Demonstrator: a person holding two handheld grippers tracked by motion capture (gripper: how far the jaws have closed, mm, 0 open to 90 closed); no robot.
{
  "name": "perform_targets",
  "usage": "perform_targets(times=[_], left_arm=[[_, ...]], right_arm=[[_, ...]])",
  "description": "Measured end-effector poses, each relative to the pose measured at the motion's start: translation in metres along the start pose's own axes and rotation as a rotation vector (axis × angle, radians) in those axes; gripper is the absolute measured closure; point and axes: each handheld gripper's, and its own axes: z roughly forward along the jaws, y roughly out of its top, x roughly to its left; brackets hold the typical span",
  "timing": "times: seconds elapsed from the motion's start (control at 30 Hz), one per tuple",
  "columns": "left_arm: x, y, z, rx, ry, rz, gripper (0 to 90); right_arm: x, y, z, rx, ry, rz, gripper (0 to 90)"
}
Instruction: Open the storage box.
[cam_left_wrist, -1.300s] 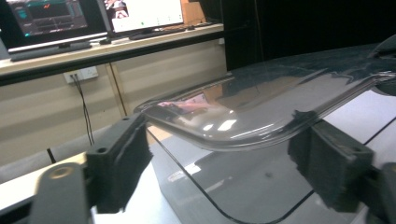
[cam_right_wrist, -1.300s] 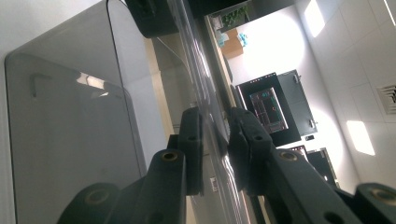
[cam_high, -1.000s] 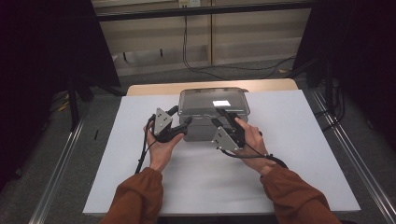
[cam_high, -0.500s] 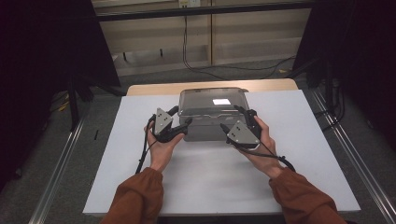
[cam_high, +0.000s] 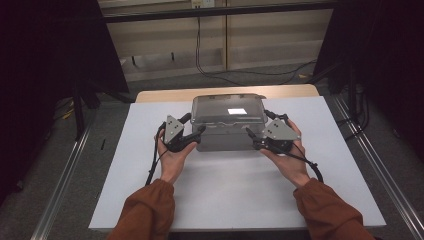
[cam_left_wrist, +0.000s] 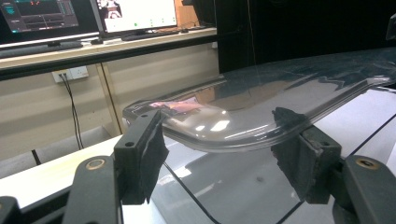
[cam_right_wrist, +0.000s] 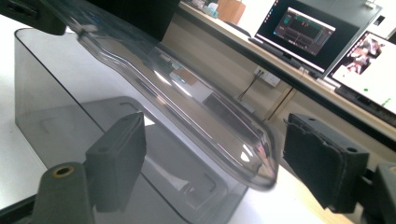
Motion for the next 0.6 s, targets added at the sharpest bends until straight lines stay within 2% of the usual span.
perform_targets(times=[0.1,0.17,0.23,0.3,0.47,0.6], left_arm=[[0.000,0.000,0.000,-0.001,0.003,0.000,35.3],[0.000,0.000,0.000,-0.006,0.003,-0.006,35.5],[0.000,-0.001,0.002,-0.007,0.006,-0.017,36.1],[0.000,-0.002,0.002,-0.003,0.007,-0.015,36.2],[0.001,-0.001,0.002,-0.008,0.008,-0.026,37.0],[0.002,0.000,0.002,-0.015,0.008,-0.025,37.8]], right_arm=[[-0.004,-0.005,0.002,0.021,0.024,0.040,17.5],[-0.004,-0.008,0.004,0.027,0.025,0.044,18.5],[-0.005,-0.009,0.005,0.037,0.015,0.052,14.0],[-0.006,-0.010,0.006,0.041,0.017,0.061,14.0],[-0.015,-0.008,0.004,0.000,0.018,0.105,20.8],[-0.021,-0.009,0.004,0.000,0.018,0.129,21.4]])
